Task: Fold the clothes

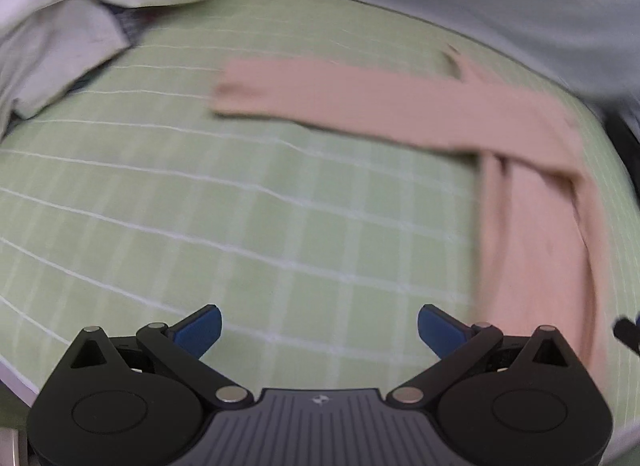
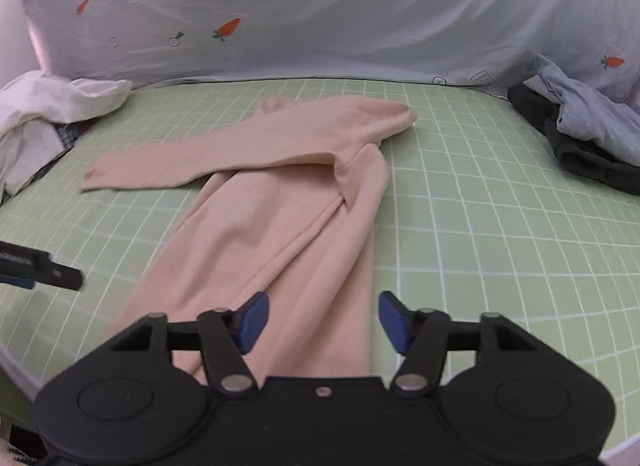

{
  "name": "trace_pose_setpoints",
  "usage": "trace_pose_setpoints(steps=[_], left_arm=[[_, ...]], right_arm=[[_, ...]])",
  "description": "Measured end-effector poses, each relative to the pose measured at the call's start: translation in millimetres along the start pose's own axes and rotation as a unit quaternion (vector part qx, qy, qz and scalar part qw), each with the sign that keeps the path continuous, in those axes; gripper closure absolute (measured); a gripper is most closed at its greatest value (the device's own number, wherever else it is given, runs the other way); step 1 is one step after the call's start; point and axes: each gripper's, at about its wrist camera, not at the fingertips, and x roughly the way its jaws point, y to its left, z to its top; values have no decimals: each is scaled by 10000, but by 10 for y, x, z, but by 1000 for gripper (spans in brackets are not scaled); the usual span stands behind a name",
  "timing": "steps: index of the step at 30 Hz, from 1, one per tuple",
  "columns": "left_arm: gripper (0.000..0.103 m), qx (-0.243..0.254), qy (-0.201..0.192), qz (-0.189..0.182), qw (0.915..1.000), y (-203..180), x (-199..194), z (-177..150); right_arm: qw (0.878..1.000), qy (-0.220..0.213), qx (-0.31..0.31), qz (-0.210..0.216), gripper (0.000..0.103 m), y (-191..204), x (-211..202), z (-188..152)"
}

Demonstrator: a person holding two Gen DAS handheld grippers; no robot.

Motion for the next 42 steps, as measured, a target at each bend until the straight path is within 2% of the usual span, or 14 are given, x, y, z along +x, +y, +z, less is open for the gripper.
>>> trace_pose_setpoints(steps=[4,9,14,17,19,23,24,26,27,28,29,30,35,42], left_arm=[[0,-148,-181,196,9995,215,57,251],[1,-276,-286,231,9989,431,185,590],[2,-15,-452,374,9983,510,381,978],[8,142,-486,357,9981,529,516,1189],[14,228,-486,286,9981,534,610,1295],[28,373,-501,247,9977,509,750,1414],[33,389,-542,271,9974,505,777,1433],[44,423,-631,297,9967,496,816,1468],[57,442,-685,278,9963,491,818,1484],[80,442,-722,240,9961,491,817,1501],[92,406,-728,181,9964,491,817,1519],[98,351,-718,118,9967,490,820,1537],[99,135,-921,132,9956,501,746,1567],[99,-284,-1654,296,9854,668,212,1606]], right_arm=[[9998,-106,82,-178,49,45,212,187],[9993,-228,61,-290,58,153,548,441],[9981,-210,2,-572,62,285,920,695],[9969,-129,-20,-782,66,327,1125,804],[9960,-36,40,-890,69,329,1228,846],[9943,55,221,-1040,84,300,1349,894],[9940,55,259,-1063,90,289,1360,901],[9937,47,338,-1068,93,263,1371,917],[9937,38,378,-1054,95,248,1369,925],[9936,4,416,-1045,95,241,1353,930],[9933,-66,453,-1062,96,244,1333,942],[9929,-137,490,-1078,96,248,1314,954],[9920,-429,646,-999,97,288,1202,1079],[9925,-700,708,-712,97,432,1058,1204]])
